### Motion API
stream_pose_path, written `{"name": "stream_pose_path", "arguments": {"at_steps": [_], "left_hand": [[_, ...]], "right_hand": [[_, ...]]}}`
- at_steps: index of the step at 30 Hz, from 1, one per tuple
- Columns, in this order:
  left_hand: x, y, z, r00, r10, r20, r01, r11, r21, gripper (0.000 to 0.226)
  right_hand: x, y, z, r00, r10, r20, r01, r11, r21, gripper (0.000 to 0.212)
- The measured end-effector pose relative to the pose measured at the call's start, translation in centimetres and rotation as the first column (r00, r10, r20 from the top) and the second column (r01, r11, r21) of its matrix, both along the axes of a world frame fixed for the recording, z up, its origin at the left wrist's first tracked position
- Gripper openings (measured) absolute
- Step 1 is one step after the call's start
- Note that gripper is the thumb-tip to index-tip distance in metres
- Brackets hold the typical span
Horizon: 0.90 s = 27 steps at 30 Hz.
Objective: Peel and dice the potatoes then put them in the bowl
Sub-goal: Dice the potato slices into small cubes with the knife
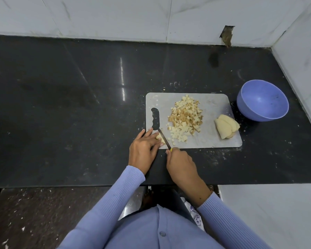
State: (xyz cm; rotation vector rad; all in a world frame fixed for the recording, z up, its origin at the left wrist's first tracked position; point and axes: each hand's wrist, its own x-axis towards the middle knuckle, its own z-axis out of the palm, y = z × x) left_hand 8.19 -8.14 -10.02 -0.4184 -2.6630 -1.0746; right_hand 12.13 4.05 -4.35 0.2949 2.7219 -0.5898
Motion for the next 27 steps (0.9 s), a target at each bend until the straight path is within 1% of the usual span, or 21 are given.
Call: {"name": "stream_pose_path", "arguments": {"at_steps": [4, 8, 11, 16, 20, 23, 25, 27], "left_hand": [[0.1, 0.3, 0.2, 1.000, 0.009, -0.001, -0.009, 1.000, -0.019, 0.012], [0.2, 0.3, 0.2, 1.000, 0.017, -0.013, -0.017, 1.000, -0.020, 0.012], [0.2, 0.2, 0.3, 1.000, 0.013, -0.006, -0.013, 1.000, -0.028, 0.012], [0.2, 0.4, 0.3, 1.000, 0.023, 0.001, -0.023, 0.999, -0.033, 0.011], [0.3, 0.3, 0.2, 0.999, 0.040, 0.023, -0.040, 0.999, -0.006, 0.011], [0.3, 0.4, 0.2, 0.995, 0.058, 0.080, -0.060, 0.998, 0.026, 0.015], [0.4, 0.5, 0.4, 0.990, 0.081, 0.112, -0.086, 0.996, 0.038, 0.019], [0.3, 0.8, 0.6, 0.986, 0.117, 0.120, -0.122, 0.992, 0.042, 0.018]], "right_hand": [[1.1, 0.1, 0.0, 1.000, 0.024, 0.001, -0.024, 0.998, 0.064, 0.036], [3.8, 1.2, -0.1, 0.996, 0.082, 0.017, -0.084, 0.985, 0.151, 0.033], [4.7, 1.9, -0.2, 0.997, 0.066, 0.029, -0.069, 0.989, 0.131, 0.032], [4.3, 2.5, -0.5, 1.000, 0.018, -0.009, -0.017, 0.993, 0.114, 0.032], [4.0, 2.4, -0.1, 0.999, 0.028, -0.024, -0.025, 0.993, 0.112, 0.034], [3.4, 2.1, 0.3, 0.999, 0.034, -0.016, -0.032, 0.992, 0.124, 0.034], [3.2, 1.8, 0.4, 0.999, 0.054, -0.003, -0.053, 0.989, 0.139, 0.033], [3.3, 1.7, 0.4, 0.998, 0.063, 0.009, -0.064, 0.987, 0.145, 0.032]]}}
